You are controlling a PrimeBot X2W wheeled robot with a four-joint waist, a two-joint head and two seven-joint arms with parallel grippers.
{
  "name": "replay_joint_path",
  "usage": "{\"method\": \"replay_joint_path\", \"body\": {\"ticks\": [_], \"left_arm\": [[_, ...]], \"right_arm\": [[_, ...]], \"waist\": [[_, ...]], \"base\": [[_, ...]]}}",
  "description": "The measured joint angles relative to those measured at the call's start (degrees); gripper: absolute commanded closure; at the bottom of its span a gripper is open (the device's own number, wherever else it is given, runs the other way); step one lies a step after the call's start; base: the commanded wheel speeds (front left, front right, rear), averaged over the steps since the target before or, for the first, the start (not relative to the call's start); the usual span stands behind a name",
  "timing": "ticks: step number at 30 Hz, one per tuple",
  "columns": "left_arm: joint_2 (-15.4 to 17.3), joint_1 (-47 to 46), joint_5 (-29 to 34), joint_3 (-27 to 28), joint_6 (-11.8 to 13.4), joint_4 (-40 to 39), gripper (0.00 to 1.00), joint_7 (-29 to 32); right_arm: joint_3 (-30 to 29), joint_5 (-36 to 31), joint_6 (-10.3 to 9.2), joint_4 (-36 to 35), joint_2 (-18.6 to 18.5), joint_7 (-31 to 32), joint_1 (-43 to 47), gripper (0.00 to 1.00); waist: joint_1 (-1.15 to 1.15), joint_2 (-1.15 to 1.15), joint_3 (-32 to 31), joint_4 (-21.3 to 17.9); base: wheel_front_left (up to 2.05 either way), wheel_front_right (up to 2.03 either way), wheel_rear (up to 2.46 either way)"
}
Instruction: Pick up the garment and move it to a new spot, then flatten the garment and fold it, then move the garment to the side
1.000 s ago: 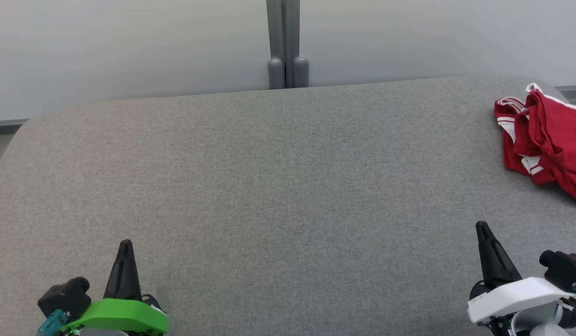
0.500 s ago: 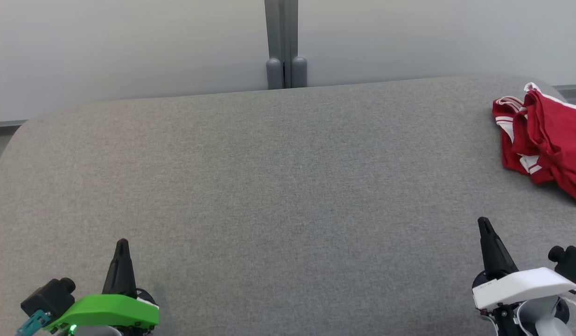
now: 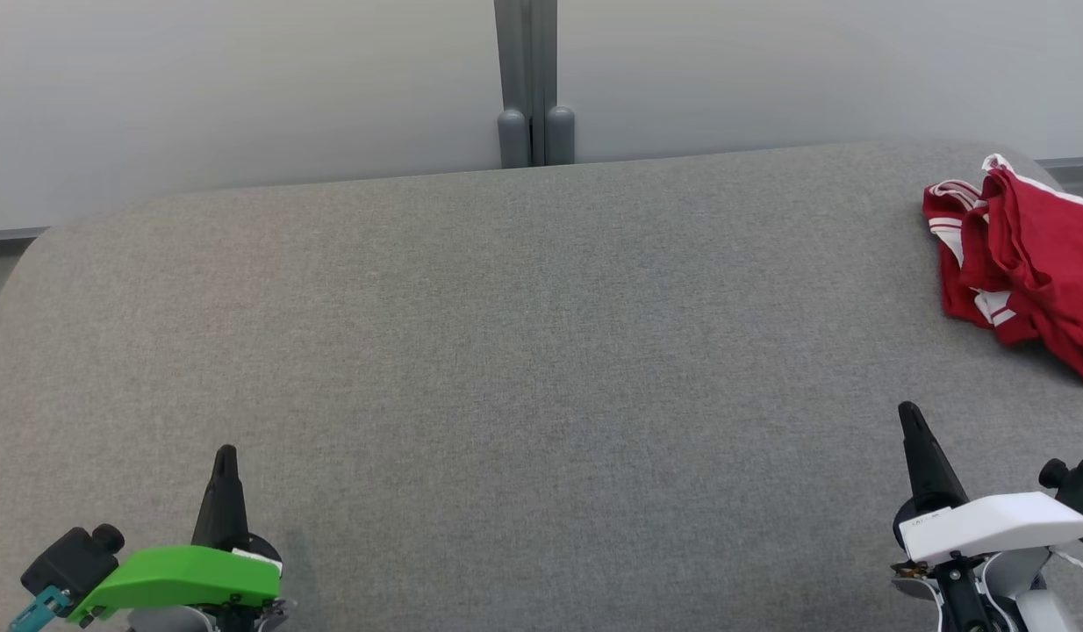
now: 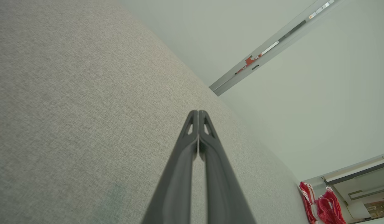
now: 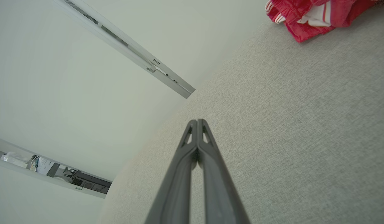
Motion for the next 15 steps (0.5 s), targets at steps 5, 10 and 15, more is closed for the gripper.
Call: {"method": "replay_joint_path", "body": {"ticks": [5,10,15], "left_arm": [[-0.04,-0.41,-3.39,0.35,-0.21,-0.03,1.0,0.86],[-0.11,-0.65,-6.49,0.77,-0.31,-0.05,1.0,1.7],[-0.14,-0.88,-9.58,1.14,-0.59,-0.1,1.0,2.58]], "right_arm": [[-0.4,3.21,0.0,0.13,0.35,0.97,-0.16,1.0],[-0.81,6.19,0.0,0.31,0.69,1.75,-0.5,1.0],[-1.21,9.16,-0.01,0.49,0.99,2.69,-1.04,1.0]], "waist": [[0.0,0.0,0.0,-0.08],[0.0,0.0,0.0,-0.16],[0.0,0.0,0.0,-0.25]], "base": [[0.0,0.0,0.0],[0.0,0.0,0.0],[0.0,0.0,0.0]]}}
